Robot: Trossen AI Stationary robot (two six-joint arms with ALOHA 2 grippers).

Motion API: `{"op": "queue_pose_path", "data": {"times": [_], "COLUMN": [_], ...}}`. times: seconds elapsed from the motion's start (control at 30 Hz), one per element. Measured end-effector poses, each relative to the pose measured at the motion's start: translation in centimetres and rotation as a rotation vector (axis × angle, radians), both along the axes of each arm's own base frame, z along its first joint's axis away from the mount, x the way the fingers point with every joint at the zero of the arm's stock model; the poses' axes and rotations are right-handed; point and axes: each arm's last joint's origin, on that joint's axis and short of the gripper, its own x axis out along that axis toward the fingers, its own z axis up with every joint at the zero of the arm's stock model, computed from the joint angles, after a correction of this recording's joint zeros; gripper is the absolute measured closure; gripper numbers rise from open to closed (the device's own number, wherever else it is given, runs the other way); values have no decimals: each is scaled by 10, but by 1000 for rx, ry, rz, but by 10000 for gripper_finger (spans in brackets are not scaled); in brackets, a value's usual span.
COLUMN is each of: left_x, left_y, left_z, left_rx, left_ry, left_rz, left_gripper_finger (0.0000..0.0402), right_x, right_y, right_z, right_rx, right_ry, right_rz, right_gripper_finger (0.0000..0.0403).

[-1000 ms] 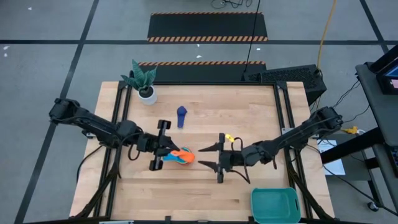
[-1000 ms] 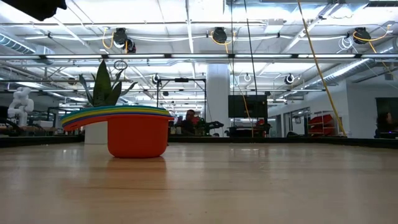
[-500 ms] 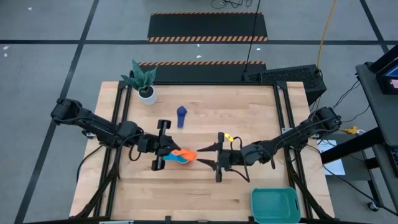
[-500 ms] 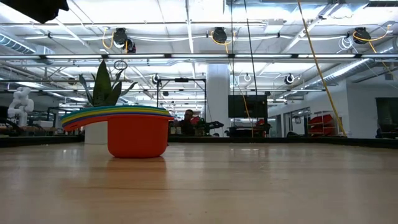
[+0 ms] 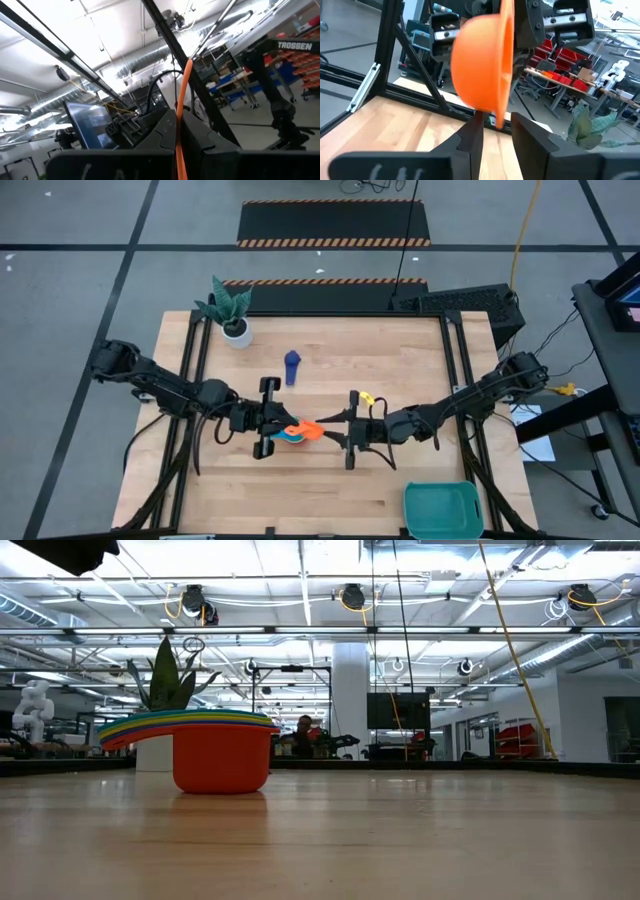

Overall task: Nest measuring cups in basket
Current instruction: Stack the orange measuring cup on top of the light blue measuring cup

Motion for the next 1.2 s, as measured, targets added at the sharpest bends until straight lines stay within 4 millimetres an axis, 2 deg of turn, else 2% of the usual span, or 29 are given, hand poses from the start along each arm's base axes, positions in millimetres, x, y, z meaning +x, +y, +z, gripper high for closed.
{"op": "queue_pose_path", "data": {"times": [0.27, 0.43, 0.5, 0.63, 0.8, 0.97, 1.2], "left_x": [0, 0, 0, 1, 2, -7, -30], "left_y": [0, 0, 0, 0, 3, 8, 15], "left_z": [0, 0, 0, -1, -3, 5, 17], "left_rx": [0, -10, -19, -33, -64, -114, -144], "left_ry": [3, 13, 18, 37, 109, 183, 310], "left_rz": [-2, -7, -13, -10, 91, 179, 255], "left_gripper_finger": [392, 391, 379, 342, 291, 248, 239], "right_x": [0, 0, 0, 0, -6, -19, -37], "right_y": [0, 0, 0, 0, 4, 12, 20], "right_z": [1, 1, 1, 2, 4, 15, 19], "right_rx": [5, -3, -10, -13, -50, -114, -246], "right_ry": [-12, -7, -7, -11, -2, -1, 91], "right_rz": [-1, -1, -2, -8, -113, -238, -449], "right_gripper_finger": [318, 372, 394, 394, 400, 401, 402]}}
